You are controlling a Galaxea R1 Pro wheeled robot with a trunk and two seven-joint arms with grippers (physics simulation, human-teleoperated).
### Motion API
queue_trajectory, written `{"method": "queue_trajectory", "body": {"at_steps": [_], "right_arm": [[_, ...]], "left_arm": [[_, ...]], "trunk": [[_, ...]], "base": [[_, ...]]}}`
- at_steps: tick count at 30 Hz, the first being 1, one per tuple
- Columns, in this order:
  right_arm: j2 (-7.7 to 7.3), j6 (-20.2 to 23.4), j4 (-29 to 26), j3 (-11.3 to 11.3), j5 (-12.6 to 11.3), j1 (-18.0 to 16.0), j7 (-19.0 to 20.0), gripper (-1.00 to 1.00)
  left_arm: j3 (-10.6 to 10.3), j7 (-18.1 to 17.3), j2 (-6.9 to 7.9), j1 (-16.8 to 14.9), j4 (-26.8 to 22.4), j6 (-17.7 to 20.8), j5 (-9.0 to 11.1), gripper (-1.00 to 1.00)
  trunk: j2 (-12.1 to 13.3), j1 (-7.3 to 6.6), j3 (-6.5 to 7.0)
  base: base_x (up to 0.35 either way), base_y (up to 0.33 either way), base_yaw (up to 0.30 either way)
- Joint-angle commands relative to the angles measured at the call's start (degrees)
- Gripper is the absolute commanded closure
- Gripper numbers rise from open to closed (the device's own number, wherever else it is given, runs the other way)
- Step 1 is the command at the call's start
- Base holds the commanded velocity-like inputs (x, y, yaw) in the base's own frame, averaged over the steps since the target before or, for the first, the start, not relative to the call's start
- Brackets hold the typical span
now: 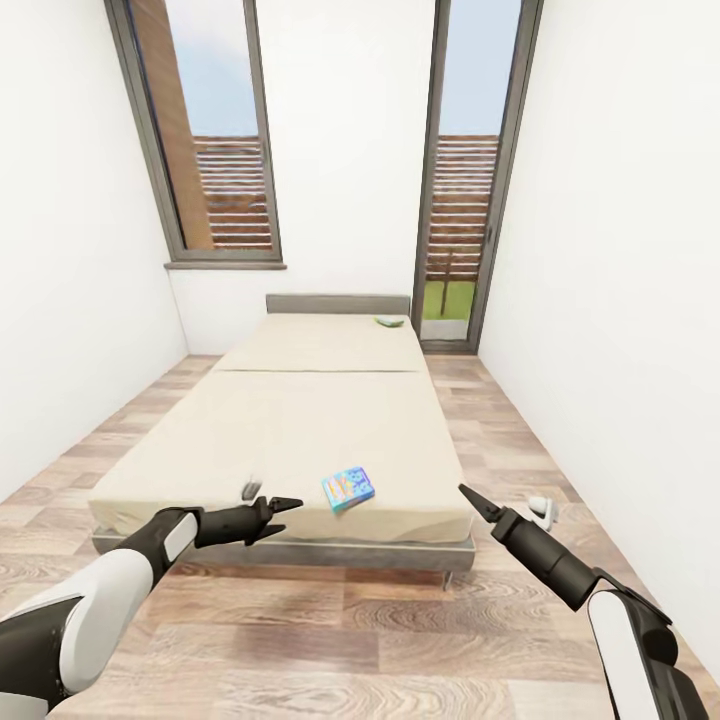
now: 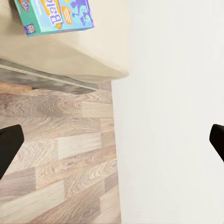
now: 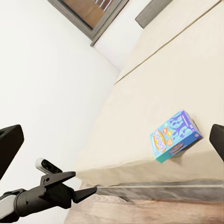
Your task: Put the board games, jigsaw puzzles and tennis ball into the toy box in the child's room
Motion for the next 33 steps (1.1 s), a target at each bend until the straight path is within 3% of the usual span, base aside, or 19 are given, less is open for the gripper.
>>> {"method": "queue_trajectory", "body": {"at_steps": [1,6,10,14,17,21,33], "right_arm": [[-0.04,0.4,0.0,-0.2,-0.2,0.0,0.1,-1.0],[-0.5,0.5,0.0,-0.4,-0.3,-0.1,0.4,-1.0],[-0.65,1.7,-0.1,-0.7,-1.1,0.0,0.7,-1.0],[-0.78,4.3,-0.1,-2.9,-5.5,0.0,0.9,-1.0],[-0.81,5.1,-0.2,-4.4,-8.6,0.0,1.0,-1.0],[-0.79,5.5,-0.2,-5.2,-10.5,-0.1,1.0,-1.0],[-0.6,5.5,-0.1,-5.4,-11.4,-0.1,0.4,-1.0]], "left_arm": [[-0.2,0.1,0.06,0.0,0.0,0.4,0.6,-1.0],[-0.2,0.6,-0.46,0.0,0.0,0.2,0.6,-1.0],[-0.2,0.9,-2.56,0.0,-0.1,-1.0,0.6,-1.0],[-0.1,1.2,-4.08,-0.2,-0.3,-2.1,0.6,-1.0],[-0.1,1.3,-4.44,-0.3,-0.3,-2.7,0.6,-1.0],[-0.1,0.9,-4.54,-0.3,-0.7,-3.1,0.7,-1.0],[-0.1,0.7,-4.14,-0.3,-1.6,-3.1,0.7,-1.0]], "trunk": [[-0.4,0.22,-0.24],[-2.4,1.32,-1.14],[-4.1,2.19,-1.85],[-5.7,3.07,-2.57],[-6.9,3.73,-3.11],[-8.5,4.61,-3.83],[-13.3,7.25,-5.98]], "base": [[0.0,0.0,0.0],[0.0,0.0,0.0],[0.0,0.0,0.0],[0.0,0.0,0.0],[0.0,0.0,0.0],[0.0,0.0,0.0],[0.0,0.0,0.0]]}}
